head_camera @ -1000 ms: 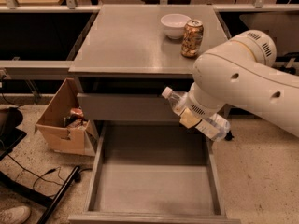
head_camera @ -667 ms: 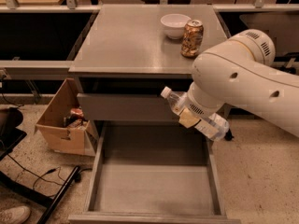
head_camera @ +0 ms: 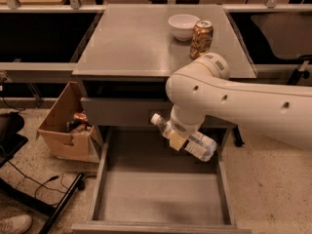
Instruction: Place blue plastic bottle into middle drawer
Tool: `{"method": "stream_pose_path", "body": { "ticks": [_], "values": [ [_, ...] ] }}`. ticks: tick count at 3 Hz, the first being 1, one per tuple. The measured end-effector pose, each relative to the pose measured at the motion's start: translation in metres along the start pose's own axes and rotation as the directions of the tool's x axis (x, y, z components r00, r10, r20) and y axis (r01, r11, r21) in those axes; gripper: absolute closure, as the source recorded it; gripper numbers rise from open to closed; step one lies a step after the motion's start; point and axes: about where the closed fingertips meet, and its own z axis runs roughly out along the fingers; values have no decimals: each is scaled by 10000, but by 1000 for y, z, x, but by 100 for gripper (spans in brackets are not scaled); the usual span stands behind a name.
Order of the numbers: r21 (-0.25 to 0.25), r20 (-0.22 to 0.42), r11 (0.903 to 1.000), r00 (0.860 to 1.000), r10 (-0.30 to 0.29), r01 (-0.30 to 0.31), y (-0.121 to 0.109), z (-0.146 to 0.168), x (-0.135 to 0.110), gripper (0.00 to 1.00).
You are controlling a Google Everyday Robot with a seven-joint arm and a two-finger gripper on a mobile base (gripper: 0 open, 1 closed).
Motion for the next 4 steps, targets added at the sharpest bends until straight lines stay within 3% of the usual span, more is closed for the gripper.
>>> {"method": "stream_pose_path", "body": {
  "ticks": [1, 2, 3, 4],
  "values": [
    [-915, -1219, 9930, 9889, -855, 745, 44, 91, -13, 100],
    [-1334, -2051, 9835, 9674, -1483, 1225, 72, 161, -14, 100],
    [-1824, -1793, 9799, 9772, -1135, 803, 98, 250, -18, 100],
    [-2872, -878, 9578, 9956, -336, 70, 126, 298, -25, 100]
  ]
}}
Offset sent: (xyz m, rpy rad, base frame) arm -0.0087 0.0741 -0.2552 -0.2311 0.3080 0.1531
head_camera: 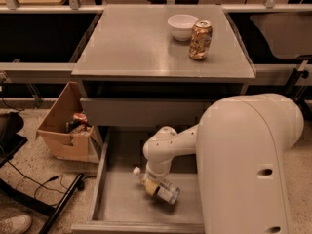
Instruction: Place blue plastic bottle into middle drawer
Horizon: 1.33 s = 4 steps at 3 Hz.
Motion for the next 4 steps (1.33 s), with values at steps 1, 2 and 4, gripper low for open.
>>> {"method": "stream_pose_path", "body": {
  "ticks": [1, 2, 4],
  "values": [
    [-1027, 1002, 9934, 9930, 623, -520, 21, 40, -11, 98],
    [-1027, 1008, 9934, 9930, 620, -516, 21, 41, -11, 75],
    [-1028, 1007, 9934, 9930, 620, -516, 21, 41, -11, 21]
  ]
}}
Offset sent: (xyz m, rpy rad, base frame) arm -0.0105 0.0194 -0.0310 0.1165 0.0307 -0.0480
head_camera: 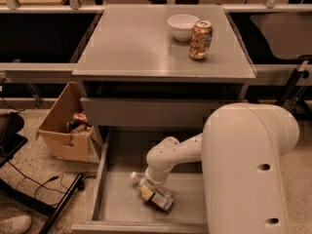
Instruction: Place blue plastic bottle into middle drawer
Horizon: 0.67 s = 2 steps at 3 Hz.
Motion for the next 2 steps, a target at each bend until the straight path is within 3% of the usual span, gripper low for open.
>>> {"method": "stream_pose_path", "body": {
  "ticks": [1, 2],
  "values": [
    [0, 0, 10000, 10000, 0, 0, 0, 0, 0, 0],
    [-1, 1, 10000, 10000, 0, 0, 0, 0, 0, 0]
  ]
}}
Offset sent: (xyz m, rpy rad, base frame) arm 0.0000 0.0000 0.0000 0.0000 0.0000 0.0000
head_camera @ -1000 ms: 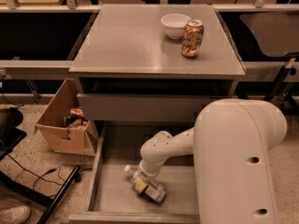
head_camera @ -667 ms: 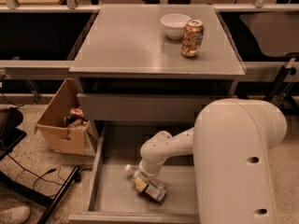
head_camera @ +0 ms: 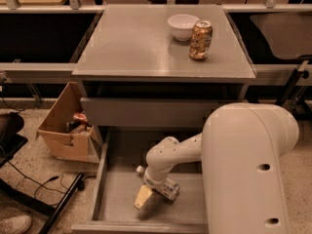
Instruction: Place blue plastic bottle into middle drawer
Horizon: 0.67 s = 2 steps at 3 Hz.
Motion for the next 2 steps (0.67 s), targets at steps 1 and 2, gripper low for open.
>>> {"method": "stream_pose_path", "body": {
  "ticks": [1, 2],
  "values": [
    [-267, 567, 9996, 9984, -18, 33, 3, -14, -1, 0],
    [-589, 1272, 9976, 9915, -286, 363, 26, -65, -2, 0]
  ]
}}
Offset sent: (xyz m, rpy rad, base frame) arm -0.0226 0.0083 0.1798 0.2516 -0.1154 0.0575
